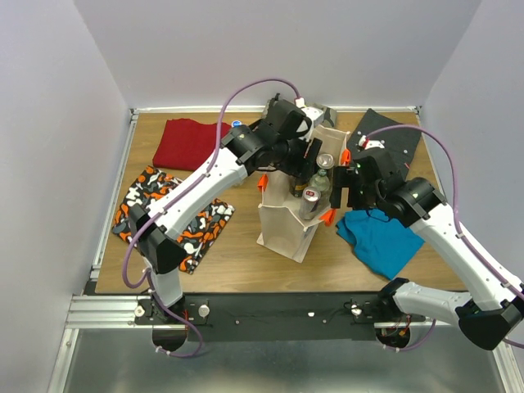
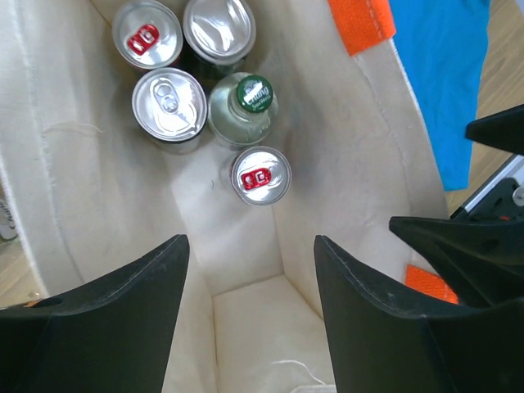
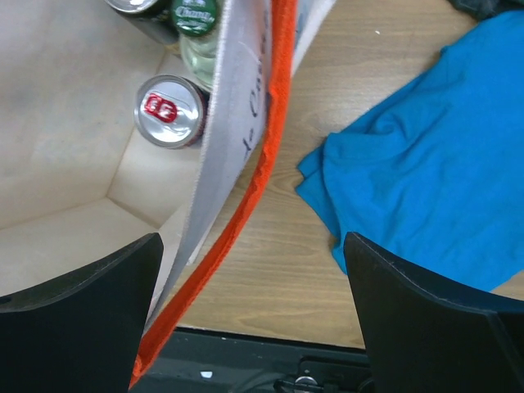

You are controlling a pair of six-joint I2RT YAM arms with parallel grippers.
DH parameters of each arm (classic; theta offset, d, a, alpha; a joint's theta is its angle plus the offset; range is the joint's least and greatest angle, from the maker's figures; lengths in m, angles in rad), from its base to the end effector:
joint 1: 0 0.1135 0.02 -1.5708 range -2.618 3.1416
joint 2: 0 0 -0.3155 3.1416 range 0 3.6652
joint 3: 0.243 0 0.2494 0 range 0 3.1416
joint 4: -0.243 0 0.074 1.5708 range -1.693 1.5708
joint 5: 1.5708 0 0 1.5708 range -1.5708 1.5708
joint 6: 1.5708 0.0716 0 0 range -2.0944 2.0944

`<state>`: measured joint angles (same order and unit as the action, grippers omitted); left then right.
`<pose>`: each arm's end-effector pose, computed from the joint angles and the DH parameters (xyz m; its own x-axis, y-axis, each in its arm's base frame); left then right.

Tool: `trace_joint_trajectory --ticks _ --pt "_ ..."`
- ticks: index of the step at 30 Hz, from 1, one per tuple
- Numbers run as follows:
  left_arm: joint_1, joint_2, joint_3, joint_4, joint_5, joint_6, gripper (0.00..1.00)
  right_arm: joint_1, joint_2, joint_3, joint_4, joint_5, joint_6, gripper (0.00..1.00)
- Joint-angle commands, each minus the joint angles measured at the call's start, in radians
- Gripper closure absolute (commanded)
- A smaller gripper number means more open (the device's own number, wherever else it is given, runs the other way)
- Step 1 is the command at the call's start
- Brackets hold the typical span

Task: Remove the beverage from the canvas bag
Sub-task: Adjust the drink in the canvas bag.

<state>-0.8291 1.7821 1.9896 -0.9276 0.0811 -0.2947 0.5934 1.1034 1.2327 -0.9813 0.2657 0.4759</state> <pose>0.2794 -0.3136 0.4347 -0.6517 0.2828 -0.7038 0.6132 0.7425 -0.2695 0.1800 0.0987 0.3782 -0.7361 0.0367 -0.6758 -0.0663 0.9898 0.1260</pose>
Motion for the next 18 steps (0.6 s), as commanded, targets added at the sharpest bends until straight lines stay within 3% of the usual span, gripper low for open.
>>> trace_joint_trajectory --ticks 1,18 --pt "-0.025 0.034 0.008 -0.043 0.029 0.029 0.29 -0.006 -0.008 0.004 -0.085 0.095 0.064 0.0" --pt "-0.056 0.105 -0.126 0.033 0.016 0.022 0.3 -0.004 -0.031 0.036 -0.088 0.182 0.106 0.0"
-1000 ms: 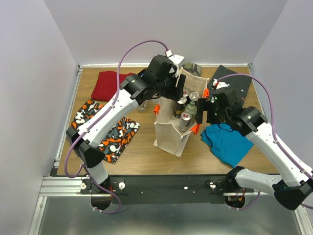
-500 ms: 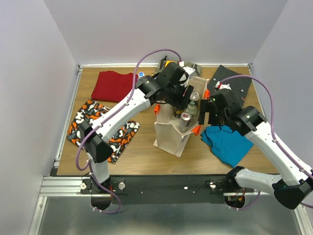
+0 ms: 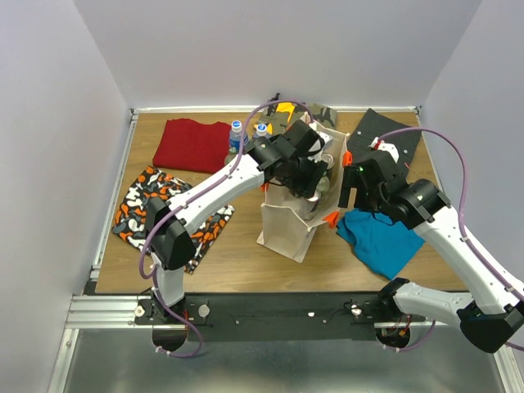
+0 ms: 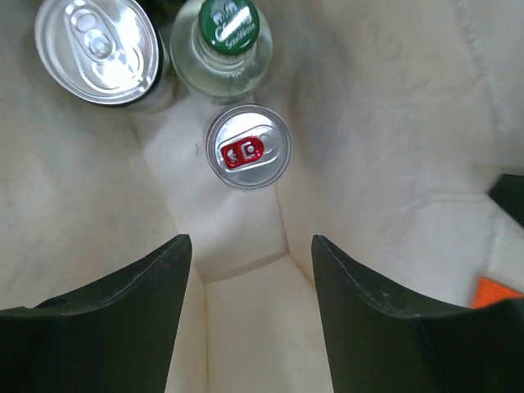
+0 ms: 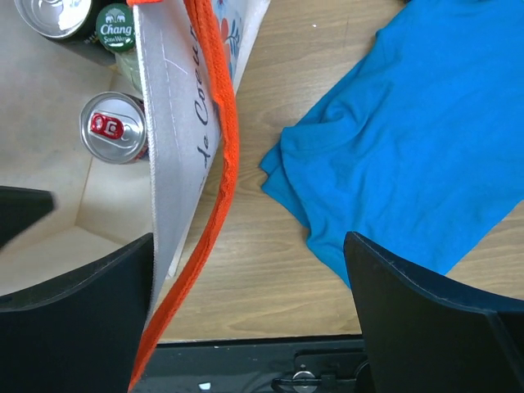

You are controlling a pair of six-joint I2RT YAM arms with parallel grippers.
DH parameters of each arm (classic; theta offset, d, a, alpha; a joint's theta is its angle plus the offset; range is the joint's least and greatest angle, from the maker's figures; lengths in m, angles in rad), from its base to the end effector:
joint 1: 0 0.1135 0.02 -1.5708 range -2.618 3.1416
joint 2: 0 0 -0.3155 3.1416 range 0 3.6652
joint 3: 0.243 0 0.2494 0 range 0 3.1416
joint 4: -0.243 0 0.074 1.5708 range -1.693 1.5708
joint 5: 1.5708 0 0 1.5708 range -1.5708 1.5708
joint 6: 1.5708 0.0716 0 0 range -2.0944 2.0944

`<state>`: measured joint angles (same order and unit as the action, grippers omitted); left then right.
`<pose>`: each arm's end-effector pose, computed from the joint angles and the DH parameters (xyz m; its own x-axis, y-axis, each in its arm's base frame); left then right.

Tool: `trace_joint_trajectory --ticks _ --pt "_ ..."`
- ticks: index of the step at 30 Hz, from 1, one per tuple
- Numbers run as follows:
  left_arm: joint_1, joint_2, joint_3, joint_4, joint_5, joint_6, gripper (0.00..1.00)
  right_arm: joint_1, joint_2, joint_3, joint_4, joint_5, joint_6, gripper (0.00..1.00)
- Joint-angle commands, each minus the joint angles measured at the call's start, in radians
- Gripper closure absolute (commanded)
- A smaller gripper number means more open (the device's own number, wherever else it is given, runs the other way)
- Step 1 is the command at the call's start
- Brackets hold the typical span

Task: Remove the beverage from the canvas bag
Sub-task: Adjust the drink in the canvas bag.

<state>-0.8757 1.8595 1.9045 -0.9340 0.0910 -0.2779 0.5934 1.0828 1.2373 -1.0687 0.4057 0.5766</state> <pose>0.2771 -0.3425 0.3740 -0.6981 0.4105 -0.5867 0.6343 0.7346 -0.2407 0.1711 0.0813 0.3780 -0.7217 0.1174 -0.6822 0.0947 0.9930 0.0707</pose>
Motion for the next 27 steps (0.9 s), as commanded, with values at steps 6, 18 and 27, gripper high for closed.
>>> trace_joint_trajectory --ticks 6,18,27 --pt "-0.014 0.052 -0.035 0.061 -0.002 0.0 0.31 -0.004 -0.004 0.025 0.036 0.002 -0.024 0.0" --pt "-0.014 0.078 0.013 0.124 0.033 -0.015 0.15 -0.004 0.02 0.03 0.044 -0.005 -0.027 0.0" --pt "-0.014 0.102 -0.01 0.158 0.073 -0.032 0.01 -0.004 0.032 0.031 0.042 0.001 -0.023 0.0"
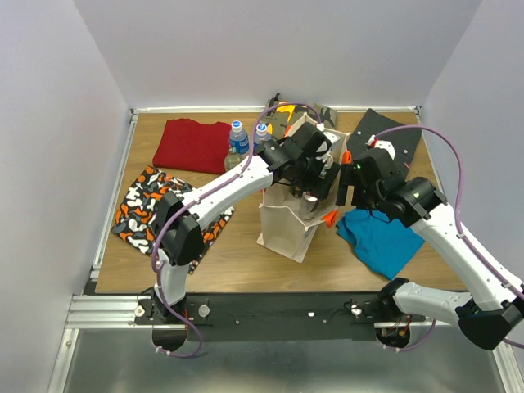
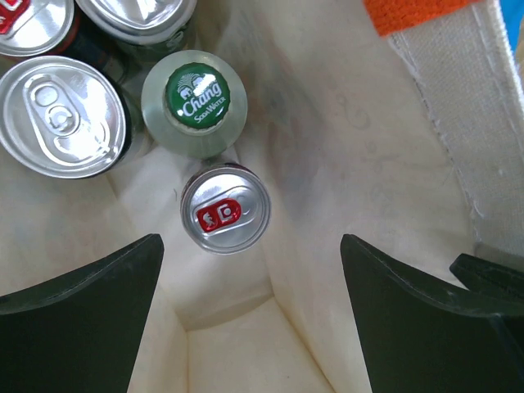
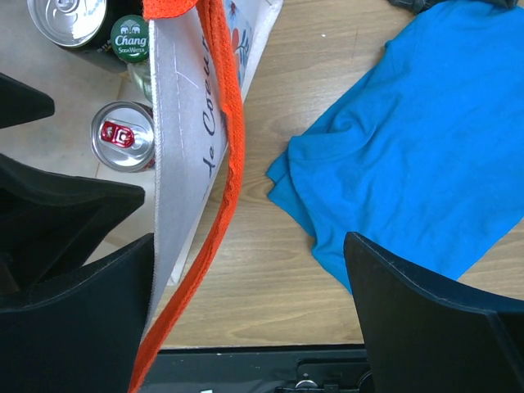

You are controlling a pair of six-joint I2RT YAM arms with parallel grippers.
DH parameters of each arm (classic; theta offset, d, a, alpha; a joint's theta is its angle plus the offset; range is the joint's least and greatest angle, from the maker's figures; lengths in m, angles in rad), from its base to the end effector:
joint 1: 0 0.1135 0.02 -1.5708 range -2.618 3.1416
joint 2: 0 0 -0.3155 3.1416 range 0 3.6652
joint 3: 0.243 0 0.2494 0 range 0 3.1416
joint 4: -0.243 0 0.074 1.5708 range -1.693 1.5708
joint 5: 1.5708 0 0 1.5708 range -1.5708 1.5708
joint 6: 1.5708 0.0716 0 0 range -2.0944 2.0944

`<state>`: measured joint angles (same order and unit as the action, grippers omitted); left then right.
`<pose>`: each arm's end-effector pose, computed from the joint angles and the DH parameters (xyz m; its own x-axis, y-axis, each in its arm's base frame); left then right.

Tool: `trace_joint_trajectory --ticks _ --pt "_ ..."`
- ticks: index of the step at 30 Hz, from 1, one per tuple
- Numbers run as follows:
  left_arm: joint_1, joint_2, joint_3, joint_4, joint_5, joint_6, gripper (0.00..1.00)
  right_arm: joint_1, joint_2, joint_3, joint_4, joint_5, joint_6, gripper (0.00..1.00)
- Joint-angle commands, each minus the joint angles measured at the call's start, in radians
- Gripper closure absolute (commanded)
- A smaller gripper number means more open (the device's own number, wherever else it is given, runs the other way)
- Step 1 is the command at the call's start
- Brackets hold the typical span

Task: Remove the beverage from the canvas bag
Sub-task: Adjust the drink in the canvas bag.

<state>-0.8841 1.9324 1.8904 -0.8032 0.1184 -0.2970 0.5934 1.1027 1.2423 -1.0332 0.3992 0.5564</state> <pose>0.2929 -0.3706 0.3498 -0.6928 0.3867 -0.6087 0.6430 0.7133 -0.2787 0.1787 0.0869 0.3791 -0.7141 0.1053 -0.6921 0.0752 0.9944 0.0737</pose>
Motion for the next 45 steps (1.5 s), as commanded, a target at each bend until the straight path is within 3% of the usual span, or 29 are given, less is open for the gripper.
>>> trace_joint_trajectory --ticks 1,29,45 --pt "-0.006 0.036 0.009 0.025 0.049 -0.016 0.01 -0.006 0.016 0.028 0.007 0.006 -0.001 0.0" --pt "0.014 0.103 -0.031 0.072 -0.028 -0.077 0.04 -0.004 0.042 0.04 -0.008 0.033 0.01 0.0" --pt "0.014 0.122 -0.033 0.084 -0.026 -0.091 0.16 -0.006 0.045 0.037 -0.004 0.039 0.008 0.0"
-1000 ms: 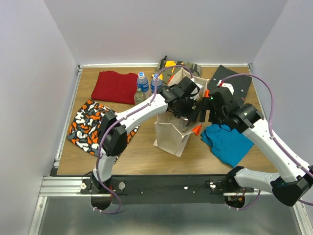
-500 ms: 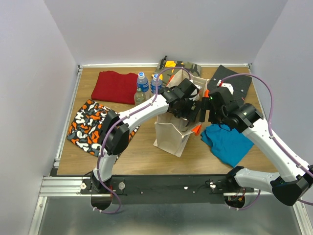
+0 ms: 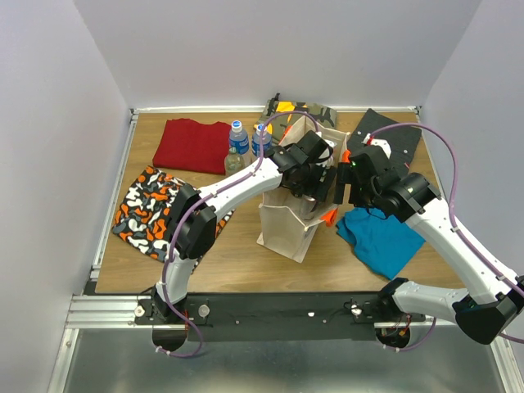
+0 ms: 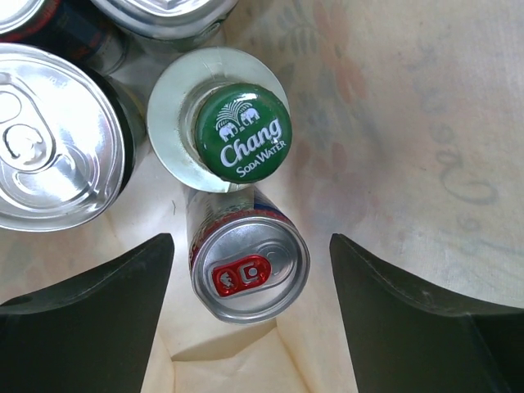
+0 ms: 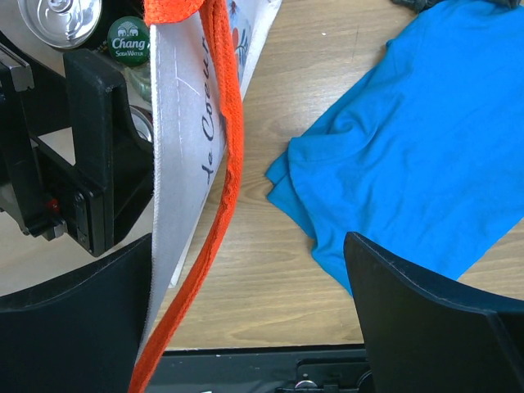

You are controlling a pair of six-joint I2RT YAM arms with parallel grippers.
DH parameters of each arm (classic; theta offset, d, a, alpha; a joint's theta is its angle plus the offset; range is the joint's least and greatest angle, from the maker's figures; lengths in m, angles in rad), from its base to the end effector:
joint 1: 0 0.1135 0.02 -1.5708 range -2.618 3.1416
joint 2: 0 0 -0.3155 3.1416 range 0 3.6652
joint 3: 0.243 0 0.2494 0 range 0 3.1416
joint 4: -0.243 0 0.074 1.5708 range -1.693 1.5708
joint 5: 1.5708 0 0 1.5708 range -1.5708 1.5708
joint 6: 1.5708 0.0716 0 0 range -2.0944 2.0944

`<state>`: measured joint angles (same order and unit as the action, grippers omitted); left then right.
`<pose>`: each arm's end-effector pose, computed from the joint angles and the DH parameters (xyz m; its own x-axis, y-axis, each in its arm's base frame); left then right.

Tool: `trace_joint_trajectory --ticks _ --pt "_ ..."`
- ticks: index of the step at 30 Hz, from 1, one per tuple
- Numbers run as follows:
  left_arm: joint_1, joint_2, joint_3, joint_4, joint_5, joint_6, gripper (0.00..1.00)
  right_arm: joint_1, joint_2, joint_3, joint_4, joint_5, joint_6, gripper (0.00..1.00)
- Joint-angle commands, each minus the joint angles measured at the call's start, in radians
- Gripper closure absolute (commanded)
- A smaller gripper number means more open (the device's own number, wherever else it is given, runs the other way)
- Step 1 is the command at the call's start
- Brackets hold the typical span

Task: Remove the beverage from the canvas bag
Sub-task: Adjust the drink in the canvas bag.

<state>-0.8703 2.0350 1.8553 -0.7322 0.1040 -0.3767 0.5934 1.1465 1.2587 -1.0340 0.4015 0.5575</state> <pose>0.3160 -0.3863 0.2966 -0.7687 0.3441 -0.5391 0.5577 0.7733 -0.3015 0.1885 0.0934 0.3763 -0.7292 0.0956 -0.6776 0.0788 0.9953 0.0556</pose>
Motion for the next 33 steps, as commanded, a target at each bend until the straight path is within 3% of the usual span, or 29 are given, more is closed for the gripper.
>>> trace_joint_trajectory --ticks 1,17,20,21,22,33 --pt "0.001 0.016 -0.001 0.013 -0.009 -0.011 0.17 -0.004 -0.001 0.021 -0.003 0.037 0.007 0.0" --pt "0.001 0.027 0.007 0.007 0.003 -0.005 0.53 -0.004 0.01 0.033 0.0 0.042 0.005 0.0" --pt "0.001 0.031 0.012 0.005 0.005 -0.004 0.7 -0.004 0.01 0.034 0.002 0.042 0.004 0.0" --pt "0.001 0.033 0.013 0.004 0.008 -0.004 0.91 -0.004 0.012 0.034 0.002 0.042 0.002 0.0" --pt "0.001 0.034 0.019 -0.002 0.007 -0.005 1.0 -0.006 0.01 0.034 0.003 0.042 0.002 0.0" --pt "-0.001 -0.001 0.056 -0.025 -0.021 0.002 1.0 -0.004 -0.001 0.042 0.008 0.076 0.01 0.0"
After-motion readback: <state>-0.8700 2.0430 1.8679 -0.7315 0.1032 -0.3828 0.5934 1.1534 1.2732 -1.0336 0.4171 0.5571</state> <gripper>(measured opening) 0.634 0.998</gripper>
